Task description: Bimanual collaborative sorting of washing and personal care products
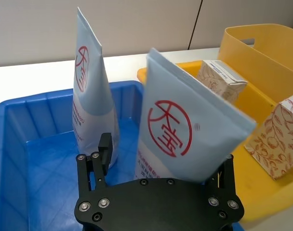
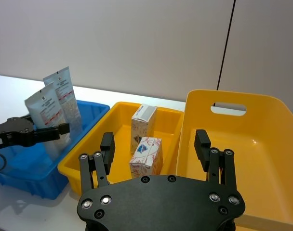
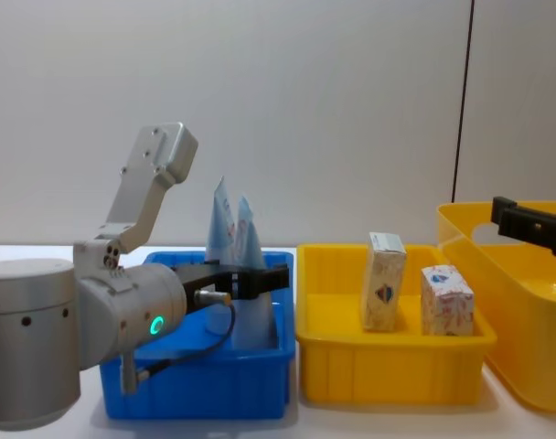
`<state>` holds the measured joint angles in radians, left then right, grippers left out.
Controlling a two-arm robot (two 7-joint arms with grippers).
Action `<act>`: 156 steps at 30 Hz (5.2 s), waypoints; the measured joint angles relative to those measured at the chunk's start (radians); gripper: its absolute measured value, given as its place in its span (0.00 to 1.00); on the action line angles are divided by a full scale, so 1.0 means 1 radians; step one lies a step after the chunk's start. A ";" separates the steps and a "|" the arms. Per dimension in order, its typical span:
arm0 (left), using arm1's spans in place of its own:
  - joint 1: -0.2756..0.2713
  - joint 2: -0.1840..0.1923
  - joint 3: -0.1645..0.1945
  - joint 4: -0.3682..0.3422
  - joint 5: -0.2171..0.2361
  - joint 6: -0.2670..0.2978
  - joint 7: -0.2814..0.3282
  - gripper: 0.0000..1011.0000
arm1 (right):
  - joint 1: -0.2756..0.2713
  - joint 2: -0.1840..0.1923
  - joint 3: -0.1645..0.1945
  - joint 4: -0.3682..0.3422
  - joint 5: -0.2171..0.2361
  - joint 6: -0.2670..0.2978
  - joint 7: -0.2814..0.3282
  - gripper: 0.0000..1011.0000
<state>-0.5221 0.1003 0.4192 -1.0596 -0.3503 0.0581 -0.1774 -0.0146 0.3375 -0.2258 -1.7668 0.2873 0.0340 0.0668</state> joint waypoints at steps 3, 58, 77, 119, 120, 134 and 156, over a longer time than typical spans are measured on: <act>-0.010 -0.006 -0.002 0.020 0.000 -0.007 -0.004 0.99 | 0.000 0.000 0.000 0.000 0.000 0.000 0.000 0.99; 0.023 0.047 -0.075 -0.088 -0.051 -0.193 -0.174 0.29 | 0.000 0.000 0.000 0.000 0.000 0.000 0.000 0.99; -0.015 0.060 -0.058 -0.072 -0.171 -0.234 -0.424 0.28 | 0.000 0.000 0.000 0.000 0.000 0.000 0.000 0.99; -0.095 0.041 0.019 0.070 -0.261 -0.204 -0.681 0.29 | 0.047 0.128 -0.038 -0.112 0.113 0.227 0.235 0.99; -0.095 0.041 0.020 0.071 -0.261 -0.204 -0.682 0.29 | 0.047 0.128 -0.038 -0.112 0.113 0.227 0.235 0.99; -0.097 0.040 0.021 0.075 -0.263 -0.203 -0.689 0.28 | 0.158 0.135 -0.146 -0.031 -0.019 0.196 0.252 0.99; -0.098 0.040 0.022 0.076 -0.264 -0.203 -0.691 0.28 | 0.314 -0.037 -0.291 0.226 -0.231 0.109 0.135 0.99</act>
<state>-0.6199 0.1406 0.4412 -0.9834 -0.6139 -0.1445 -0.8686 0.2995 0.3007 -0.5172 -1.5405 0.0562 0.1433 0.2014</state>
